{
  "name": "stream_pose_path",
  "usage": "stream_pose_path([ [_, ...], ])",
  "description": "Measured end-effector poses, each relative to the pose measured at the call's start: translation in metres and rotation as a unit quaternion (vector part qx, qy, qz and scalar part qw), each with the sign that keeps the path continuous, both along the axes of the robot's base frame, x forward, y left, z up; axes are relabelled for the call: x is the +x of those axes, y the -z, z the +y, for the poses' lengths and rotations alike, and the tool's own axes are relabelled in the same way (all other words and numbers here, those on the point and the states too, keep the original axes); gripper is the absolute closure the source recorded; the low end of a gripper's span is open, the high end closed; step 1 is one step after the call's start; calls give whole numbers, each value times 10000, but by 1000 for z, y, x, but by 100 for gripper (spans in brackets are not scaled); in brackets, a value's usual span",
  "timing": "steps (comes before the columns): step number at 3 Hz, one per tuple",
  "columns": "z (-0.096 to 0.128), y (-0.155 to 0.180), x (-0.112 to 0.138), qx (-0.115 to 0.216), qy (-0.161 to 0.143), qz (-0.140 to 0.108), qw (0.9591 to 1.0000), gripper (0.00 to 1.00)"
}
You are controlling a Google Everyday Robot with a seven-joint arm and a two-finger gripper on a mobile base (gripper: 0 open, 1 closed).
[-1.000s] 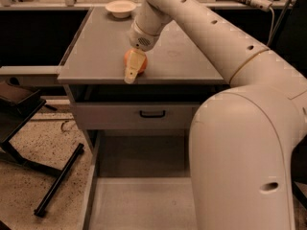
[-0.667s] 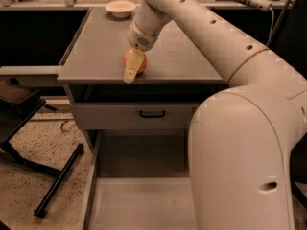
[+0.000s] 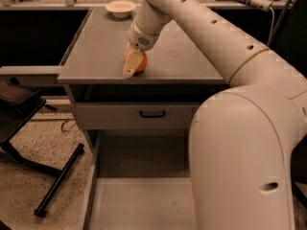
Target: Place orange into middle drawer
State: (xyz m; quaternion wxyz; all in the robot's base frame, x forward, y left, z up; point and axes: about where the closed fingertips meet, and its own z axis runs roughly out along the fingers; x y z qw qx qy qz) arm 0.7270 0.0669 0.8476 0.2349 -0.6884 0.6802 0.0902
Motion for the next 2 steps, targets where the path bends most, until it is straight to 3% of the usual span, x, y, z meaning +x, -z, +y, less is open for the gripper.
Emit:
stream_pose_path([
  [1, -2, 1, -3, -7, -29, 24, 10000, 65],
  [2, -26, -15, -31, 242, -124, -13, 9996, 88],
])
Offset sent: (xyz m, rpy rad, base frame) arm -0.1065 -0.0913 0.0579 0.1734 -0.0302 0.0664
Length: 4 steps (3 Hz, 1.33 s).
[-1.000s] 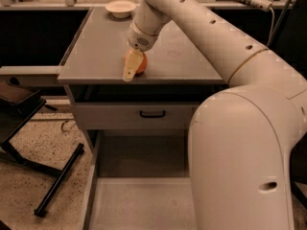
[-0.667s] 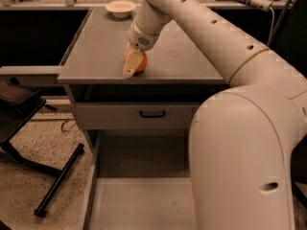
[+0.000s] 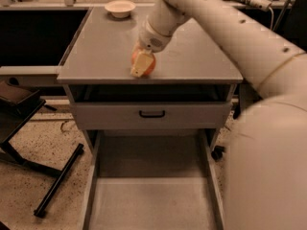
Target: Place orange into middle drawer
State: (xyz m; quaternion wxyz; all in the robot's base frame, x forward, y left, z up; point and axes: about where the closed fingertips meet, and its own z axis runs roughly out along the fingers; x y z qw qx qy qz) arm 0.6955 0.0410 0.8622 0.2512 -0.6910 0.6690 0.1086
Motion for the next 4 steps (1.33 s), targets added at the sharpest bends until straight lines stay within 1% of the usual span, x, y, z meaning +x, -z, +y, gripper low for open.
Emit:
stream_pose_path([
  [1, -20, -29, -59, 610, -131, -137, 9980, 100],
  [2, -36, -25, -106, 1119, -167, 7, 9936, 100],
  [3, -16, 8, -135, 1981, -431, 155, 9791, 100],
  [4, 14, 53, -140, 2509, -304, -12, 9675, 100],
])
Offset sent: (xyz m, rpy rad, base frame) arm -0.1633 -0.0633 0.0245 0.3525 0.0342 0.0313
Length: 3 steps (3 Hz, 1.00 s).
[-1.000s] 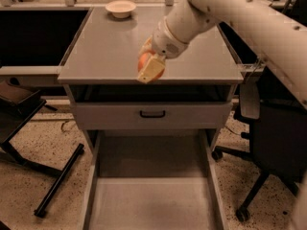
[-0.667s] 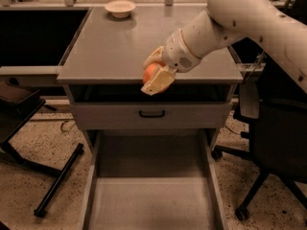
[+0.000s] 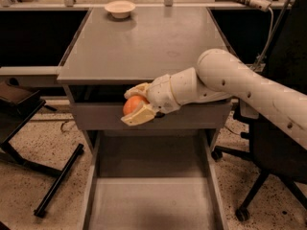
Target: Place orange into middle drawer
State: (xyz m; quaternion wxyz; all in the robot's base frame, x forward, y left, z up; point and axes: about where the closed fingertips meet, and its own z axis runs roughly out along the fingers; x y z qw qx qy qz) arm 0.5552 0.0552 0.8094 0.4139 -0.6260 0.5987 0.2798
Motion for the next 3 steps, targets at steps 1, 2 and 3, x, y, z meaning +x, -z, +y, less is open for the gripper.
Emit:
stream_pose_path([
  [1, 0, 0, -1, -3, -13, 7, 10000, 100],
  [2, -3, 25, -5, -143, 14, 205, 9997, 100],
  [3, -14, 72, -23, 152, 391, 828, 9957, 100],
])
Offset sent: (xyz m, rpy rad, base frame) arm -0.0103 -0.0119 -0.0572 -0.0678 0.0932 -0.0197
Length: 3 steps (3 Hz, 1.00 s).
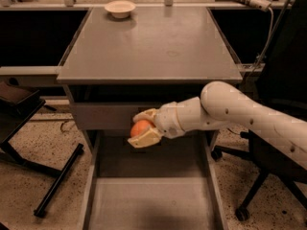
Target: Place orange into middle drawer
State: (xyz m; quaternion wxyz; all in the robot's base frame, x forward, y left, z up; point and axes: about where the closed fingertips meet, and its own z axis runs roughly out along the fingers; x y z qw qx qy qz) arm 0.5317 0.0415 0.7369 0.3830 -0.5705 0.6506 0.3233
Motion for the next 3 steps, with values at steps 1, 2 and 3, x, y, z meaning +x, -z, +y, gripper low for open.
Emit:
stream_pose_path([
  [1, -10, 57, -27, 466, 560, 666, 9951, 100],
  [2, -3, 133, -61, 951, 1101, 1331, 9804, 100],
  [3, -3, 133, -61, 951, 1101, 1331, 9804, 100],
])
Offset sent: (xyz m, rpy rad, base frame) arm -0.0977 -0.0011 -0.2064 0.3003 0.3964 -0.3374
